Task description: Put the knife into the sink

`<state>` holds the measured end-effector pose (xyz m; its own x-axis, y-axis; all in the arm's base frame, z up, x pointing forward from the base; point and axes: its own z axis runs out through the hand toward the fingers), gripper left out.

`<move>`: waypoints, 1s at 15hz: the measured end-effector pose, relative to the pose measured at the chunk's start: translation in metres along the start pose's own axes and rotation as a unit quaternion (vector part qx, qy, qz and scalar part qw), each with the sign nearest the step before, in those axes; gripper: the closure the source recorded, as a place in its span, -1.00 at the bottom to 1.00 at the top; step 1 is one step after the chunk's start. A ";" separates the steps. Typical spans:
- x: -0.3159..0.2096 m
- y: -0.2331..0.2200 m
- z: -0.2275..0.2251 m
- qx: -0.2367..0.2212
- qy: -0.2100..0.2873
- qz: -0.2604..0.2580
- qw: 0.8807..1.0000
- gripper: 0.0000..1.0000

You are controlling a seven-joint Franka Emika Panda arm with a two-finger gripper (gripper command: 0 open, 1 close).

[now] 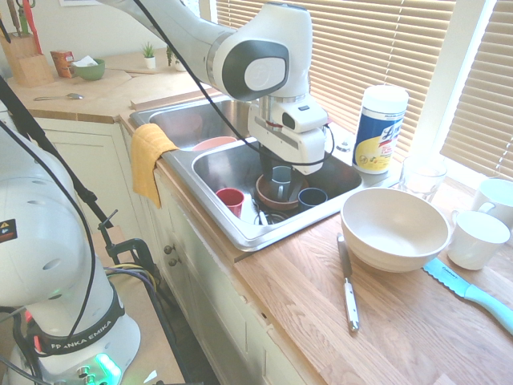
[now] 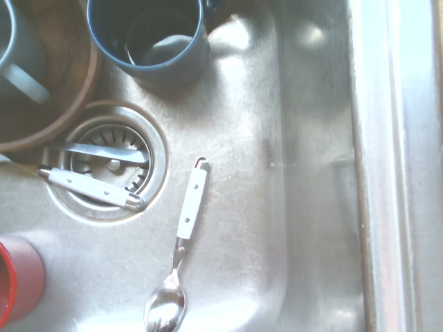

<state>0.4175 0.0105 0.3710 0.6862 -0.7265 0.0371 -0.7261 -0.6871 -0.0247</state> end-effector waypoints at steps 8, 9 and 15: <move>0.008 0.034 -0.029 -0.007 -0.007 -0.179 0.984 -1.00; 0.018 0.053 -0.037 -0.012 -0.009 -0.210 0.978 -1.00; 0.076 0.163 -0.048 -0.048 -0.029 -0.353 0.934 -1.00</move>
<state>0.3489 -0.1564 0.4173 0.9946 -0.0942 -0.0436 -0.0907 -0.9930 0.0762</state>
